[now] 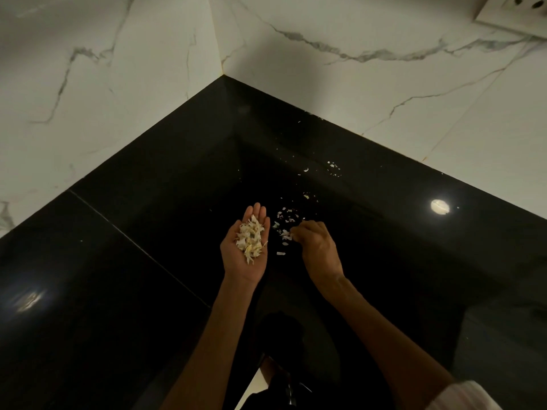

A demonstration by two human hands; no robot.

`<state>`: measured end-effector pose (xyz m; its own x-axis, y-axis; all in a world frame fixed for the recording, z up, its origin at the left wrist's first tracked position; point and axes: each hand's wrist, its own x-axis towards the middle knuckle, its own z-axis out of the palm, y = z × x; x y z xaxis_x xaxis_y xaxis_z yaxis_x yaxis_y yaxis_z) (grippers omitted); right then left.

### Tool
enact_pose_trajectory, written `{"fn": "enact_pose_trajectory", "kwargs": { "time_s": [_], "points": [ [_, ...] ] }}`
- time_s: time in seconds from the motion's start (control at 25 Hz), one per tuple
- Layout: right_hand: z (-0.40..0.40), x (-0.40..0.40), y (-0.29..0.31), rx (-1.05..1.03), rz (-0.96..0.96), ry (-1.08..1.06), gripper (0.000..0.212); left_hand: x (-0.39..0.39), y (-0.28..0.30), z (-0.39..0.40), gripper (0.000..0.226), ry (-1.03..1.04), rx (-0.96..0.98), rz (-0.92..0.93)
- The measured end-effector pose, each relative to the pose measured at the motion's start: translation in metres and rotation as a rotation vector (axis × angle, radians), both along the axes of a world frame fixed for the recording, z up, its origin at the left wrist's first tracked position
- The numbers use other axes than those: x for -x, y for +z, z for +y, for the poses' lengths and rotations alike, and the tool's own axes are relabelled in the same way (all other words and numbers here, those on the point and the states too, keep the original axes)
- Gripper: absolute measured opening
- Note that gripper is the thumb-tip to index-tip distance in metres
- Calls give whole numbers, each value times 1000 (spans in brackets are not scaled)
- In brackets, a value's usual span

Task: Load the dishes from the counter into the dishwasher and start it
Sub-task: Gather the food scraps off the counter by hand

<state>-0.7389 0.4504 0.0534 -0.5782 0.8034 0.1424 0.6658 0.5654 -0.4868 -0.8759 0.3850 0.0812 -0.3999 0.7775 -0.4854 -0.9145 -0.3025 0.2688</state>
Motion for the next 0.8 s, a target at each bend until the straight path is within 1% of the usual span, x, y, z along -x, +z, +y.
{"fn": "enact_pose_trajectory", "kwargs": {
  "time_s": [0.08, 0.12, 0.16, 0.2, 0.28, 0.36, 0.4, 0.44, 0.56, 0.68, 0.8],
  "points": [
    [10, 3, 0, -6, -50, 36, 28, -1, 0, 0, 38, 1, 10, 5],
    [15, 6, 0, 11, -53, 35, 28, -2, 1, -1, 38, 1, 14, 5],
    [19, 7, 4, 72, -20, -2, 27, -3, 1, -1, 38, 0, 18, 4],
    [22, 10, 11, 184, 55, -71, 23, -5, 2, -1, 38, -2, 20, 2],
    [20, 13, 29, 416, 270, -202, 15, -9, 1, -1, 37, -9, 16, -7],
    [6, 16, 49, 549, 463, -201, 11, -14, 0, 2, 38, -22, 2, -20],
    [-2, 19, 57, 570, 513, -167, 11, -16, -1, 4, 38, -41, 1, -19],
    [-9, 21, 62, 549, 531, -135, 12, -19, -2, 6, 38, -71, 4, -13],
    [-20, 26, 67, 381, 514, -69, 17, -26, -2, 10, 42, -150, -6, -7],
    [-22, 24, 71, 240, 479, 9, 20, -30, 2, 9, 41, -181, -51, -50],
    [-26, 19, 79, 161, 518, -28, 18, -32, 5, 8, 42, -210, -61, -34]
  ]
}}
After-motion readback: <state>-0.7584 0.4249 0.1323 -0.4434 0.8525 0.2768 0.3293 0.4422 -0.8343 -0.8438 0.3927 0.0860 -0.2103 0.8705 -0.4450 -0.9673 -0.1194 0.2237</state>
